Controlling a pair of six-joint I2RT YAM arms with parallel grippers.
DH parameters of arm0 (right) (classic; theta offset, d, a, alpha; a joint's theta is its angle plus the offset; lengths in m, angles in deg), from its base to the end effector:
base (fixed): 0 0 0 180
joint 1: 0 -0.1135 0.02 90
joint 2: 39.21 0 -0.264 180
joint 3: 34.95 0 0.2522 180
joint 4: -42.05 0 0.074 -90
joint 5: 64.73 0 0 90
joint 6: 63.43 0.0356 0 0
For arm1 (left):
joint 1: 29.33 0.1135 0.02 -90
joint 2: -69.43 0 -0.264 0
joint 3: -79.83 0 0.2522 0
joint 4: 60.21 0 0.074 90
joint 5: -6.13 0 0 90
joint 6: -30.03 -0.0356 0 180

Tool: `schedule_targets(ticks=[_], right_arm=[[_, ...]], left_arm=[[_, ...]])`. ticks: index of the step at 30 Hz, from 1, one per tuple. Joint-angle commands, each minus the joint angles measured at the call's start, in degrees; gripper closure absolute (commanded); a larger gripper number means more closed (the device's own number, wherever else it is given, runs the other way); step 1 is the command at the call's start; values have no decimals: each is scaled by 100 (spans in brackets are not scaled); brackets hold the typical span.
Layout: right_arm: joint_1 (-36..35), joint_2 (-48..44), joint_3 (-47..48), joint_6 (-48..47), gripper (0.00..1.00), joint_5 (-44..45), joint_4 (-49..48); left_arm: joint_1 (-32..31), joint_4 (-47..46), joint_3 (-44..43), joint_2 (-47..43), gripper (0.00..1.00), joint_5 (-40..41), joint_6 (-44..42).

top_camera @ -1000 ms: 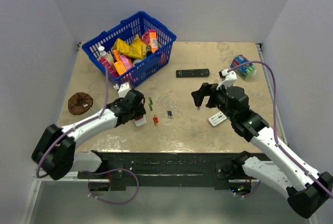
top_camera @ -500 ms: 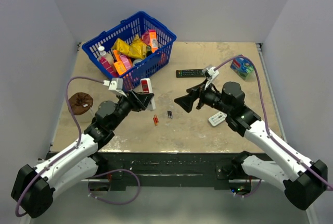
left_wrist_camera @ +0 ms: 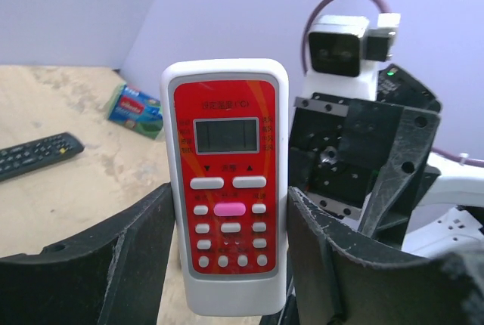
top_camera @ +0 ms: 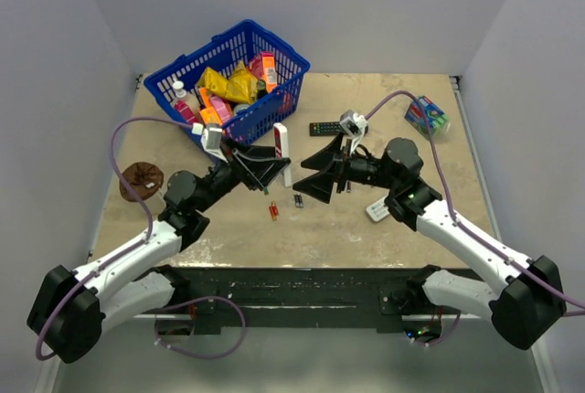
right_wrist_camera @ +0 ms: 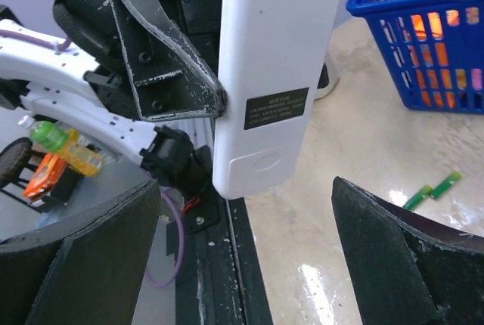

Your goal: Load the batteries into the remote control

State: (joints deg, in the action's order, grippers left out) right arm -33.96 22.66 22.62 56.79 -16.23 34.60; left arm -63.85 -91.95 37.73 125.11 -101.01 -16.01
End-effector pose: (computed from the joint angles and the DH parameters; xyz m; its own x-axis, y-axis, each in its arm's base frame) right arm 0.1921 0.1578 0.3329 -0.4474 0.1532 -0.8811 -0.8586 0.2020 0.4711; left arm 0.1744 -0.1327 0.3060 -0.3512 -0.5635 -0.7477 0.7341 0.3299 -0.5935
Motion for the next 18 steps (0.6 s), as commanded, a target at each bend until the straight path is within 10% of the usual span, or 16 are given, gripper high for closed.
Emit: schedule_targets(ticks=[1,14,18], right_arm=[[-76,115,31,380,2,-429,-814],[-129,695,119,916,6,-904,-1913],[-146,809,180,942,22,-1088,-2001]], left_arm=[[-2,-1084,-435,188,73,-465,209],[-222,-1971,-734,716,75,-878,587],[-230,-2051,-796,760,75,-966,613]])
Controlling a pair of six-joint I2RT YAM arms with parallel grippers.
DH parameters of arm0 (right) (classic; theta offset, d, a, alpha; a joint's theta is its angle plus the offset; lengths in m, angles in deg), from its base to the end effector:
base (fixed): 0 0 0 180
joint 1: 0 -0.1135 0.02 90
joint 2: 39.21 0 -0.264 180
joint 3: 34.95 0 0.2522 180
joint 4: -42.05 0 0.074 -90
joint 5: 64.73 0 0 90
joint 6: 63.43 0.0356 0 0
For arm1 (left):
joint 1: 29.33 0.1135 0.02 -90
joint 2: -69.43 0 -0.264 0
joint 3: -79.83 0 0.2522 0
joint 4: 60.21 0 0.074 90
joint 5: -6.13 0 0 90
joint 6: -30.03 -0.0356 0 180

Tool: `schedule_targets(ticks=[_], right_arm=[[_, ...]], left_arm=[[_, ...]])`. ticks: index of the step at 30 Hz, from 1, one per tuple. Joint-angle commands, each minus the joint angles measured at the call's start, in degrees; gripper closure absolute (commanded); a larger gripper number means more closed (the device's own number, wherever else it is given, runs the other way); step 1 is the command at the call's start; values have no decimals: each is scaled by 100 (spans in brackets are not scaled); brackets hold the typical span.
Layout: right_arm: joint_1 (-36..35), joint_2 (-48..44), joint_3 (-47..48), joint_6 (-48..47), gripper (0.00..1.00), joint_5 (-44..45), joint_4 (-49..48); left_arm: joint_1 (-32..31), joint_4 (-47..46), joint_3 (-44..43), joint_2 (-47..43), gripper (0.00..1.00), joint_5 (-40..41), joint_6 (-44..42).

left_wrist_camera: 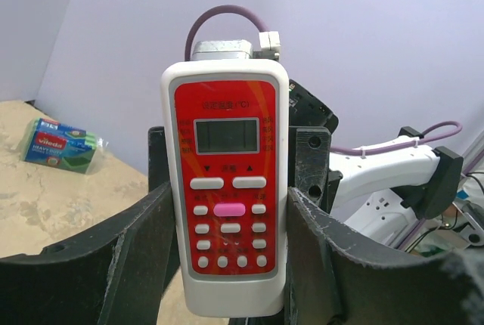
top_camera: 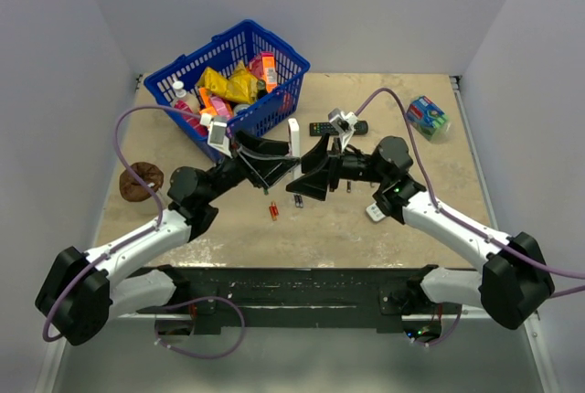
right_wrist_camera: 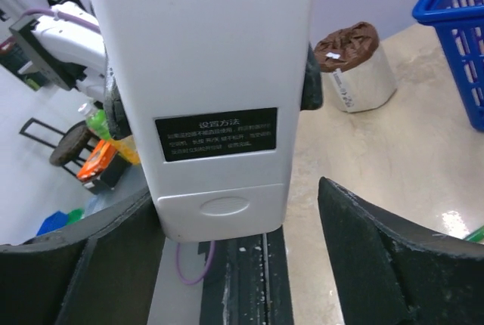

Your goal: Load the batteries into the remote control

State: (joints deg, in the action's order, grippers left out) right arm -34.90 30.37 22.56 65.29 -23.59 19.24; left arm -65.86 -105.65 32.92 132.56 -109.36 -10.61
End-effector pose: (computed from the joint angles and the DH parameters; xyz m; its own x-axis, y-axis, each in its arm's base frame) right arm 0.2063 0.1766 0.3263 -0.4958 0.1559 -0.8543 -0.8628 0.0240 0.5051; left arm 0.1801 -0.1525 0.3304 -0.3812 -0.5700 -0.7278 0.8442 0.1063 -0.5254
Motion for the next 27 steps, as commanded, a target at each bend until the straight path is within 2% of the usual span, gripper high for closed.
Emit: schedule_targets(ticks=[1,6,7,9,10,13,14,16,17,18,20,22,27], right_arm=[[-53,55,178,118,26,-396,-551],[-61,29,213,180,41,-580,-631],[-61,12,213,180,49,-607,-631],[-61,-6,231,145,57,-616,-544],[-70,-23,240,40,65,-616,-456],[-61,-111,327,-241,76,-502,96],[-70,-181,362,-555,82,-423,333],[-61,-243,503,-865,89,-300,1028],[-61,-261,564,-1197,93,-73,1282],[-61,-304,713,-1383,94,42,1842],[-61,-331,837,-1823,96,488,2293],[-79,-340,1012,-2208,98,780,2891],[-237,-305,1364,-2746,99,1939,3857]], left_arm=[[-47,-681,-333,23,75,-157,82],[-47,-768,-307,59,75,-254,109],[-47,-786,-289,67,75,-254,109],[-38,-786,-263,59,70,-263,100],[-38,-760,-254,33,66,-263,91],[-29,-376,-254,-125,51,-175,-128],[-29,-199,-271,-187,41,-79,-224],[-38,457,-359,-406,30,70,-575],[-29,732,-394,-485,20,280,-699],[-29,995,-507,-573,17,404,-952],[-38,1953,-683,-749,9,807,-1208],[-38,2873,-1009,-803,5,1080,-1473],[-64,3994,-1632,-549,1,1504,-1369]])
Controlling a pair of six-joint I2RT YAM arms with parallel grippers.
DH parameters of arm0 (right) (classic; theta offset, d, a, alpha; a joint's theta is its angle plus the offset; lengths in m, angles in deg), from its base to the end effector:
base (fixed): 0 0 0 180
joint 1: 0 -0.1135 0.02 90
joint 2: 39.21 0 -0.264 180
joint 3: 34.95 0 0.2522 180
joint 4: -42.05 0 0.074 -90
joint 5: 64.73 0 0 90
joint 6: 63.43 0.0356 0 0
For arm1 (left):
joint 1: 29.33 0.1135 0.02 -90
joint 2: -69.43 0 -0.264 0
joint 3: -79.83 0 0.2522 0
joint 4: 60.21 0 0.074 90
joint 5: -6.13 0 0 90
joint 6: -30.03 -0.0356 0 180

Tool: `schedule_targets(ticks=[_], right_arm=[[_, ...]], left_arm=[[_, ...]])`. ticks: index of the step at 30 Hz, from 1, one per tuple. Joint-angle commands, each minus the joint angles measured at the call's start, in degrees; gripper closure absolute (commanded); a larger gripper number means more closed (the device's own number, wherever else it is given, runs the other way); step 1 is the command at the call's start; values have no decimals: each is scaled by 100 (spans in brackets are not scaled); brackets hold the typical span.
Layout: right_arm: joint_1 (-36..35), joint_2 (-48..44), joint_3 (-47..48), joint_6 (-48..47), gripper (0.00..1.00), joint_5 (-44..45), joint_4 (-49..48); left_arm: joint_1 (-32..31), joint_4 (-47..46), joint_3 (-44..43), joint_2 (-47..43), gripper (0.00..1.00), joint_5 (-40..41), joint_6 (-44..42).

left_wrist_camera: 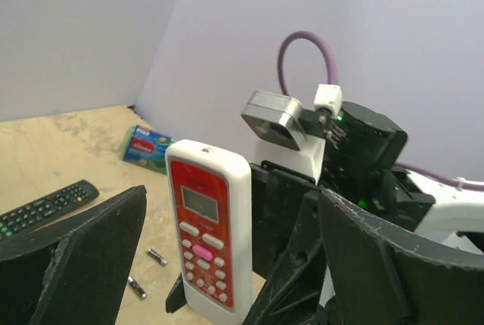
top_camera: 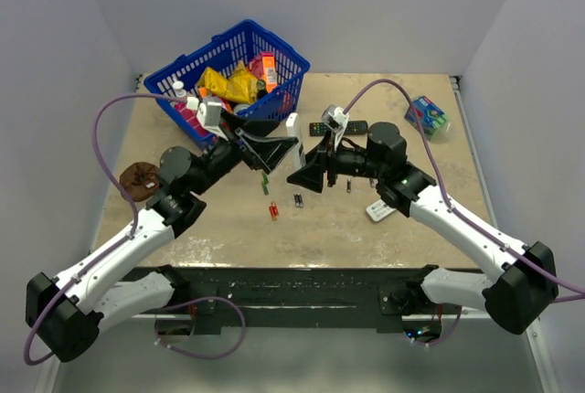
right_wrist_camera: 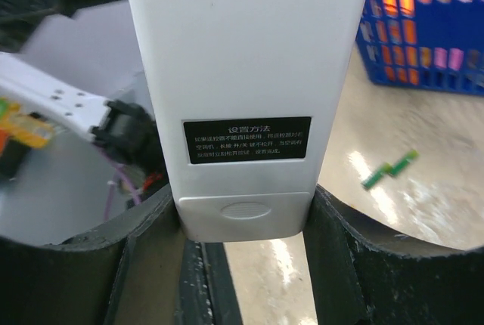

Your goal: Load the batteries into the remote control

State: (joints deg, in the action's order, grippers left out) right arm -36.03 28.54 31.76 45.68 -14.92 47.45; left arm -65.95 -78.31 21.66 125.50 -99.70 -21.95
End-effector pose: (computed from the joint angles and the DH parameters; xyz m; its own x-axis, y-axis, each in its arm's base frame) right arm 0.2071 0.1790 0.3419 -0.4026 0.0164 -0.9152 -0.8849 0.2489 0.3937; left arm 0.1758 -0.1428 0.3792 -0.2617 -0.5438 -0.7974 0.7847 0.3611 -0.5038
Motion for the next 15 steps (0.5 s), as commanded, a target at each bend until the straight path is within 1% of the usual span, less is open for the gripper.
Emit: schedule_targets(ticks=[1,2,3,7,9,12,13,15], right_arm=[[-210,-69,497,-952,99,1239,1160],[-246,-60,584,-1014,99,1380,1248],[-290,-34,620,-1058,99,1704,1406],[-597,37,761,-1199,100,2329,1653],[-703,98,822,-1208,100,2558,1732],[-888,151,840,-1191,100,2980,1767],[-993,169,840,-1173,100,3216,1785],[-1090,221,866,-1173,100,3481,1847]], left_arm=[[-82,1374,-569,202,1,625,-173],[-91,1514,-648,254,1,843,-103],[-100,1759,-788,359,1,915,-41],[-161,2157,-1009,553,3,1267,91],[-187,2445,-1140,676,7,1539,205],[-231,2614,-1229,756,14,1575,302],[-240,2623,-1220,773,17,1697,329],[-275,2614,-1159,791,20,1698,390]])
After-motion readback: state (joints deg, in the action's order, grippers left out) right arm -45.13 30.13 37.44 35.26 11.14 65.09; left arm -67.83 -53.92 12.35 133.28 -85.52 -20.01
